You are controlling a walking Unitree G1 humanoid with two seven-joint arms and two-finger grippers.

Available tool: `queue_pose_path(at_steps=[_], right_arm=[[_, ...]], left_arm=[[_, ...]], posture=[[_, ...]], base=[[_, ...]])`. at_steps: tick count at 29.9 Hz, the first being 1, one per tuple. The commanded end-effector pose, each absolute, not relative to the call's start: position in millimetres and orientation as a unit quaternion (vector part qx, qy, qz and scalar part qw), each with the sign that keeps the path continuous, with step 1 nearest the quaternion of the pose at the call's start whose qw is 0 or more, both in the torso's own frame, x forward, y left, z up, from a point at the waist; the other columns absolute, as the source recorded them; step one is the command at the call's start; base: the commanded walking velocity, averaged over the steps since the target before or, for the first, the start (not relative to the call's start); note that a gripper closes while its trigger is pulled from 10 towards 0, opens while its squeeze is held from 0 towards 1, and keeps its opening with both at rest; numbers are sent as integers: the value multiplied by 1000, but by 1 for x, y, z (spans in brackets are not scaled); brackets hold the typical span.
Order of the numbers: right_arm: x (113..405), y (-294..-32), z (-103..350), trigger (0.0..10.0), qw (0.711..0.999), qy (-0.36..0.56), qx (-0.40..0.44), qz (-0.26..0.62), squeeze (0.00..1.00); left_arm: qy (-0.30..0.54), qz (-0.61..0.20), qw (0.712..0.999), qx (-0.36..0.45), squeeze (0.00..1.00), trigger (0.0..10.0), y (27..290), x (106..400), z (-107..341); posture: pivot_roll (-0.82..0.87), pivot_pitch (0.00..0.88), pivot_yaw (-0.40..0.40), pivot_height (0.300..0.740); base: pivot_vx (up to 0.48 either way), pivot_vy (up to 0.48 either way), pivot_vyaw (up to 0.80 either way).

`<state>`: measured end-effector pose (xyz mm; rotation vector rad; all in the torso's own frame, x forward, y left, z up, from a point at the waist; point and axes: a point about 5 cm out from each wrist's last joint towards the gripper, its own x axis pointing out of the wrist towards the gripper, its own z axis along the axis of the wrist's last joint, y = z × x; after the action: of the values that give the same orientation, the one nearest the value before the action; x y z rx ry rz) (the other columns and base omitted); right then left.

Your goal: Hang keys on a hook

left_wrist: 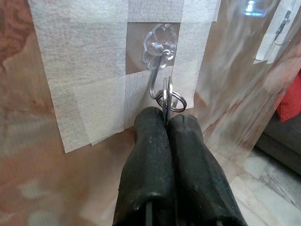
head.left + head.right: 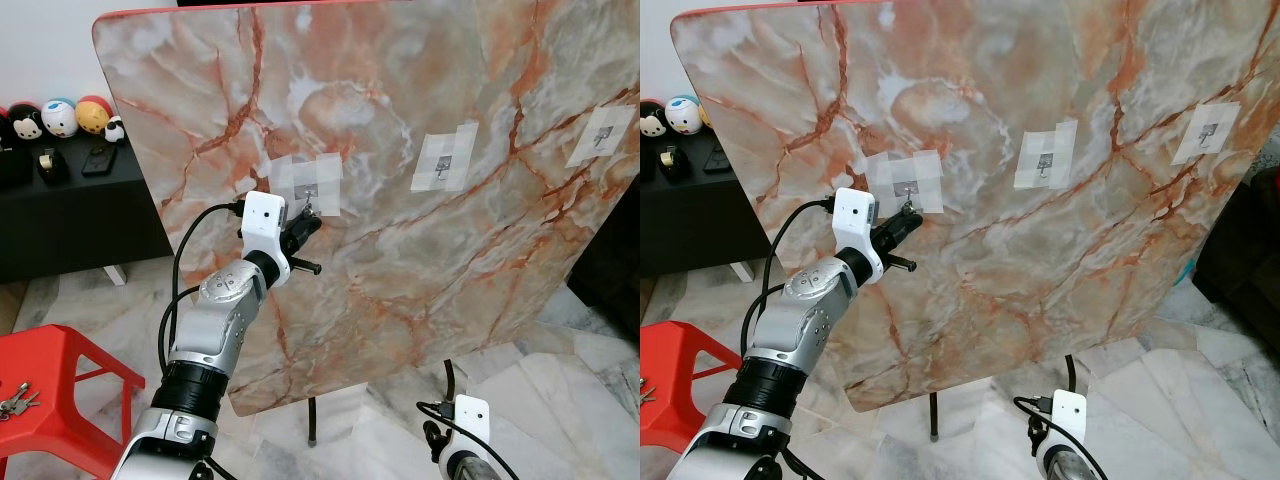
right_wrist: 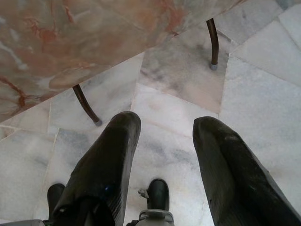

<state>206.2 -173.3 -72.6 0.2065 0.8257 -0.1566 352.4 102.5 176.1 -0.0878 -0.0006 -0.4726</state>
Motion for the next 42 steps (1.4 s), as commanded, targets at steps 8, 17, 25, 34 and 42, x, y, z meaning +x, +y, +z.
queue_pose_path(at_steps=[8, 17, 25, 34, 42], right_arm=[[208, -175, -71, 10000, 909, 398, 95, -74, 0], [207, -175, -72, 10000, 908, 402, 96, -74, 0], [205, -176, -73, 10000, 907, 404, 96, -75, 0], [206, -176, -73, 10000, 907, 403, 97, -75, 0], [210, -173, -71, 10000, 910, 397, 96, -72, 0]], left_arm=[[2, -247, 968, -49, 0, 10000, 98, 353, 182], [21, -256, 965, -54, 0, 10000, 96, 351, 176], [26, -259, 963, -69, 0, 10000, 96, 351, 176], [32, -261, 952, -159, 0, 10000, 97, 352, 182], [39, -264, 947, -180, 0, 10000, 95, 353, 186]], posture=[[89, 0, -62, 740], [90, 0, -61, 740], [89, 0, -61, 740], [89, 0, -61, 740], [90, 0, -62, 740]], base=[[0, 0, 0], [0, 0, 0], [0, 0, 0], [0, 0, 0], [0, 0, 0]])
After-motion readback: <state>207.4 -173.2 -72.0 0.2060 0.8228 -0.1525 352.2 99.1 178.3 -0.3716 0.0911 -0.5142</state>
